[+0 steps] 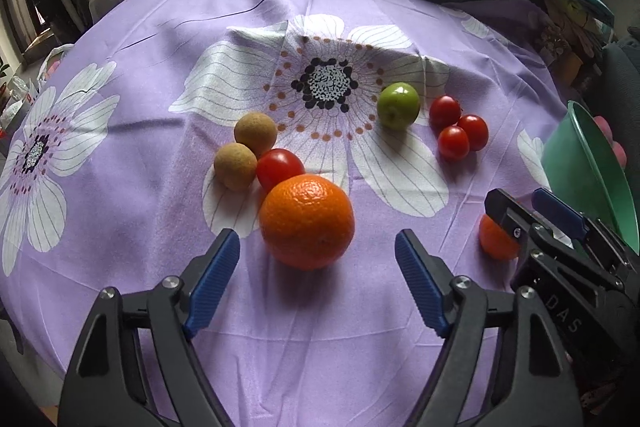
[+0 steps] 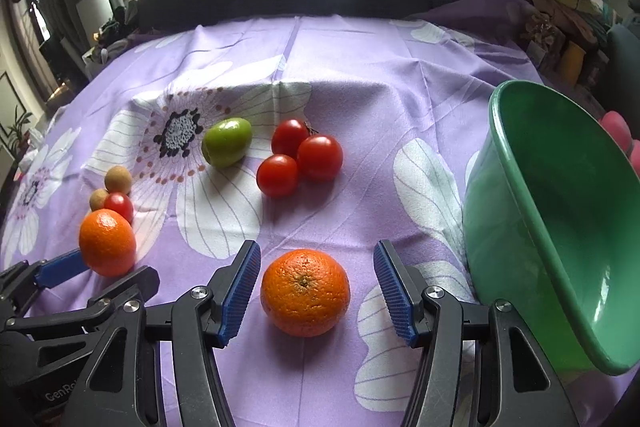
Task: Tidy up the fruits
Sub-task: 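Move both tools toward the cluster of red cherry tomatoes, then close the right tool on a cherry tomato while the left tool grasps another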
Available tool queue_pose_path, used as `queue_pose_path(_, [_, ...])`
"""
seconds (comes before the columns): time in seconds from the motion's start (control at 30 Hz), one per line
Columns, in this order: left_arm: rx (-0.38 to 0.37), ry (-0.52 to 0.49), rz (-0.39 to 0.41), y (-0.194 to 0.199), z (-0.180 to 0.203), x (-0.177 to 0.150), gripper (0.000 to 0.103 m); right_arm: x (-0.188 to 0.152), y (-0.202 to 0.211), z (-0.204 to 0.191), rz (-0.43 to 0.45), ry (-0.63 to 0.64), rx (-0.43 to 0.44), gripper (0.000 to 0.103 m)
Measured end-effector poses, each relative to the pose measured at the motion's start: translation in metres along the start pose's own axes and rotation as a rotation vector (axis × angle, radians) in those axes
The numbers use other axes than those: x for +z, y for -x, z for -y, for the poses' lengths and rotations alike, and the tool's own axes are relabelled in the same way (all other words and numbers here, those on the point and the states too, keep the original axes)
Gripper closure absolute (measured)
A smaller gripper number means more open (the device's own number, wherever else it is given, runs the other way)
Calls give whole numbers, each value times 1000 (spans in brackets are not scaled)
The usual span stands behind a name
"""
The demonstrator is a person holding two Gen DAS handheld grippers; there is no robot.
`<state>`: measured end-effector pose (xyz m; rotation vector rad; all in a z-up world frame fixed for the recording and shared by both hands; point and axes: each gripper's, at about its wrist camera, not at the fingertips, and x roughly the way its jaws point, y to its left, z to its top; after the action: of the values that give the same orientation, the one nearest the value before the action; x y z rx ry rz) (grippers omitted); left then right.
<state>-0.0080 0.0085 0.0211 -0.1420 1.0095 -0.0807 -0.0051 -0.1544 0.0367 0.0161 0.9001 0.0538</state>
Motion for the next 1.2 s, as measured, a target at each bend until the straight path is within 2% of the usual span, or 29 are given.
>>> queue_pose_path(0.1, [-50,32,52,14,-3,4,24,5,14,-1,51,10,-28,43])
queue_pose_path(0.23, [-102,75,80,24,-9,9,25,12,21,10,71,-74,159,43])
queue_pose_path(0.27, [-106,87,85,25,-11,11,26,13,24,11,76,-91,173,43])
queue_pose_path(0.4, [-112,106,97,29,-20,12,27,22,38,13,117,-109,110,43])
queue_pose_path(0.47, [-108,117,110,32,-25,13,27,30,42,15,104,-129,126,43])
queue_pose_path(0.6, [-124,161,135,37,-38,14,29,52,38,7,54,-152,235,43])
queue_pose_path(0.67, [-148,175,125,35,-42,14,34,61,28,1,29,-154,278,47])
queue_pose_path(0.73, [-161,176,115,33,-43,14,40,69,12,-1,-7,-168,275,58])
queue_pose_path(0.83, [-186,173,110,32,-38,16,43,75,-14,4,-60,-187,203,67])
queue_pose_path(0.93, [-217,136,100,31,-22,26,44,76,-31,16,-114,-222,186,80])
queue_pose_path(1.07, [-283,105,34,20,9,52,49,85,-35,25,-124,-214,162,81])
queue_pose_path(1.13, [-253,55,16,14,29,68,51,89,-37,33,-127,-224,146,81])
queue_pose_path(1.2, [-228,12,37,12,43,80,51,89,-39,44,-121,-256,166,81])
